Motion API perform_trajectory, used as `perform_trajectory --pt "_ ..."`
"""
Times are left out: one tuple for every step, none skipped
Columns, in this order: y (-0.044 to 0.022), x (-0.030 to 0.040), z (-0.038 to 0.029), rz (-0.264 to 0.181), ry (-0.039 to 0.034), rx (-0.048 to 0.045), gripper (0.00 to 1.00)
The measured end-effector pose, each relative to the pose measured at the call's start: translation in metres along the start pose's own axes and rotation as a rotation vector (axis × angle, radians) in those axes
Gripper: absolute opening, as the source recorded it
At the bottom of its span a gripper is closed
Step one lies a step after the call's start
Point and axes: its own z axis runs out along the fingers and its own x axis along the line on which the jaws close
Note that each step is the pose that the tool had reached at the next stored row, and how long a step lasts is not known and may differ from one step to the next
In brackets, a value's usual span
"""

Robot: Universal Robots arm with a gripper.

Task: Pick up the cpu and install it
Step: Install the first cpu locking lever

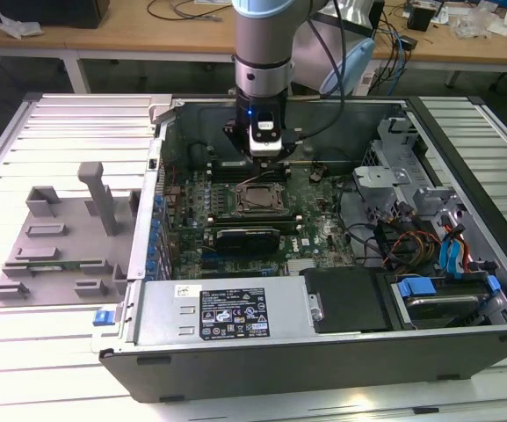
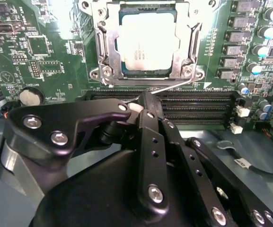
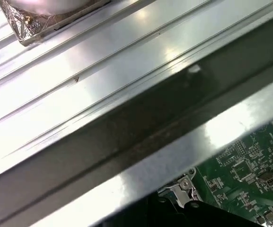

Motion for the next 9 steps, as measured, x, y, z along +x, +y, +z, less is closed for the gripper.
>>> perform_trajectory --pt "-0.0001 -0.0002 -0.0008 0.000 0.0031 -0.0058 0.11" --pt "-0.0008 -0.0005 -0.0008 -0.001 0.0097 -0.0178 0.11" --pt "-0.0020 -0.0012 -0.0009 -0.003 0.0178 -0.0328 0.11" --pt "-0.0032 -0.0019 -0.0010 -0.005 0.0212 -0.0387 0.11" --pt "-0.0057 -0.0034 -0.0011 -0.006 0.0222 -0.0405 0.11" --pt "-0.0078 -0.0046 -0.0012 -0.008 0.0235 -0.0423 0.11" --pt "-0.0088 -0.0052 -0.0013 -0.011 0.0292 -0.0520 0.11" --pt "-0.0095 -0.0056 -0.0013 -0.014 0.0339 -0.0605 0.11" --pt "-0.0102 -0.0060 -0.0014 -0.021 0.0389 -0.0692 0.11"
